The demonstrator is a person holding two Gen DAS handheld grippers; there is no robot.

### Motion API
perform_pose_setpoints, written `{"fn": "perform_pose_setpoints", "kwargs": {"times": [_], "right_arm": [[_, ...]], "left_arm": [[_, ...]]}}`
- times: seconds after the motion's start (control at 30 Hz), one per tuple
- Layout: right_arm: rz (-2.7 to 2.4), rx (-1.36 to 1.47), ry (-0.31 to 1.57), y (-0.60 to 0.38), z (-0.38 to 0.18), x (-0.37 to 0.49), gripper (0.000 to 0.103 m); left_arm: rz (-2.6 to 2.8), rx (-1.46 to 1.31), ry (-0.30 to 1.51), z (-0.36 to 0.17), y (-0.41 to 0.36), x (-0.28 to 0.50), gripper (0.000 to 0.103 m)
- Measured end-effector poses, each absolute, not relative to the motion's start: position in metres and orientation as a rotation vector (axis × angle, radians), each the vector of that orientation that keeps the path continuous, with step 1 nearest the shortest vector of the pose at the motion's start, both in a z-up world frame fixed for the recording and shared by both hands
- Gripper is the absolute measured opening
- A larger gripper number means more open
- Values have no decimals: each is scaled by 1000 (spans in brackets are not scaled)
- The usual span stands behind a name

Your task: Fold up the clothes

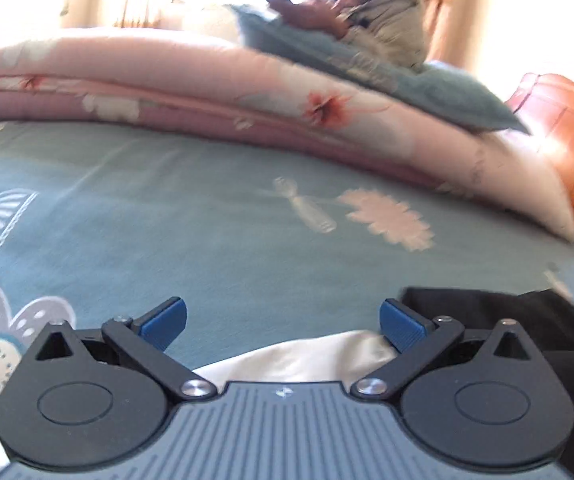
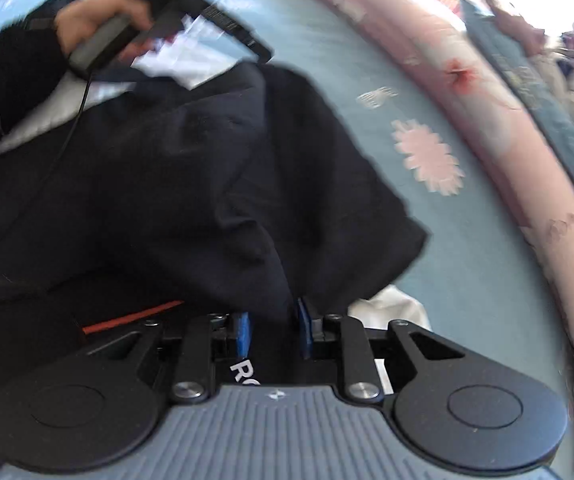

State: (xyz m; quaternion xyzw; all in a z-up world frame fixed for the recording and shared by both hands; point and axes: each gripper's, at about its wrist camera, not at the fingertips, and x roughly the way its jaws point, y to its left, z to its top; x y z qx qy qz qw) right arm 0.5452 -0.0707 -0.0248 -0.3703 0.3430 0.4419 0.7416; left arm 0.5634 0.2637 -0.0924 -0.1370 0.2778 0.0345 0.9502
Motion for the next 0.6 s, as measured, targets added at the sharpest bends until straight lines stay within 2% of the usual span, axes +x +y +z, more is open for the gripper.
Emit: {"fn": "perform_pose_setpoints", "kwargs": {"times": [0.03,0.07,0.2,0.3,0.4,0.53,0.6], "right_arm": [[980,-785,736,-74,-15,542,47],[990,-758,720,-77,-6,538,51],[1045,-618,625,-80,21,526,51],[1131,-503,601,-56,15,533,51],[1165,-529,669,-10,-21,547,51],[1087,-609,833,38,-97,573,52],[1073,-543,837,38,-113,578,55]], "left_arm": [[40,-281,551,-88,259,560,102],[9,-284,536,-83,255,557,102],[-108,-291,497,-67,240,550,102],[-139,-289,496,-65,230,550,102],[-169,-286,496,-63,221,551,102],[-210,-282,495,-61,209,551,102],[-231,-280,494,-59,203,551,102]]}}
